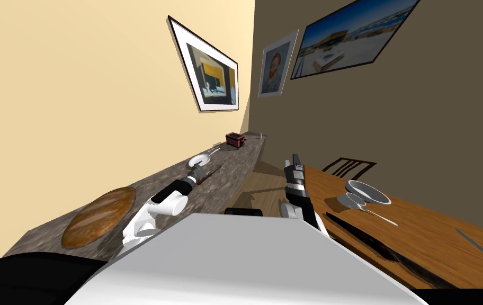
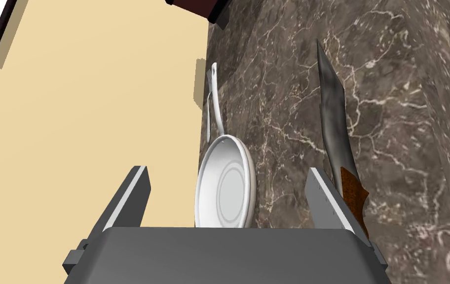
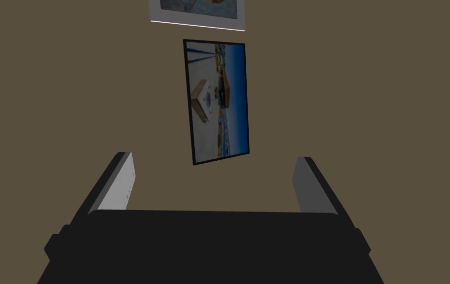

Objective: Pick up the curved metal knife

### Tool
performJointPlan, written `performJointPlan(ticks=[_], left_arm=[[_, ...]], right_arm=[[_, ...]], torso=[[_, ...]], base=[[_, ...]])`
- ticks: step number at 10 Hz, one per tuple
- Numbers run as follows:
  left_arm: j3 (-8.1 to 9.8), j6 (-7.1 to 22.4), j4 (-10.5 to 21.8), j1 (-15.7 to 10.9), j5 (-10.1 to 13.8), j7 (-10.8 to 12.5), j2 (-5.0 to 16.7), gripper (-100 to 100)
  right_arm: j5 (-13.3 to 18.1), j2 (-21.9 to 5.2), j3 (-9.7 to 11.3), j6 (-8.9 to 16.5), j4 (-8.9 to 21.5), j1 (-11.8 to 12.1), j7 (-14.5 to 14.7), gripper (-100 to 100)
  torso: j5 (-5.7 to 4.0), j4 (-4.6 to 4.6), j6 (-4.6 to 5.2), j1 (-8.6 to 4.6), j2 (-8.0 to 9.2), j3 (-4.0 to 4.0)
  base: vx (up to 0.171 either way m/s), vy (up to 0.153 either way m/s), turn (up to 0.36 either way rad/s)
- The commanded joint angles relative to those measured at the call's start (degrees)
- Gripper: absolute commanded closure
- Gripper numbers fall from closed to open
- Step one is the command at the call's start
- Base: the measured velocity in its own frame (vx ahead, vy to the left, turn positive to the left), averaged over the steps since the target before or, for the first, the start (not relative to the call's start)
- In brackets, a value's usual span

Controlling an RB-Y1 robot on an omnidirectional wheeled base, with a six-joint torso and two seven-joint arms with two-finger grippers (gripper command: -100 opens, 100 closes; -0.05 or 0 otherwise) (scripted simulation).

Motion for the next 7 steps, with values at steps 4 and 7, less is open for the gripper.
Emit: performJointPlan(ticks=[4,7], left_arm=[[1.05,7.4,0.9,-0.6,2.1,1.9,1.2,-100],[1.86,12.0,1.6,-1.0,3.7,3.1,2.1,-100]], right_arm=[[0.0,0.0,0.0,0.0,0.0,0.0,0.0,0],[0.0,0.0,0.0,0.0,0.0,0.0,0.0,0]], torso=[[0.0,-0.01,0.0,0.01,-0.08,-0.04],[-0.01,-0.02,0.0,-0.02,-0.08,-0.05]], base=[[0.059,-0.031,0.012],[0.059,-0.035,0.016]])
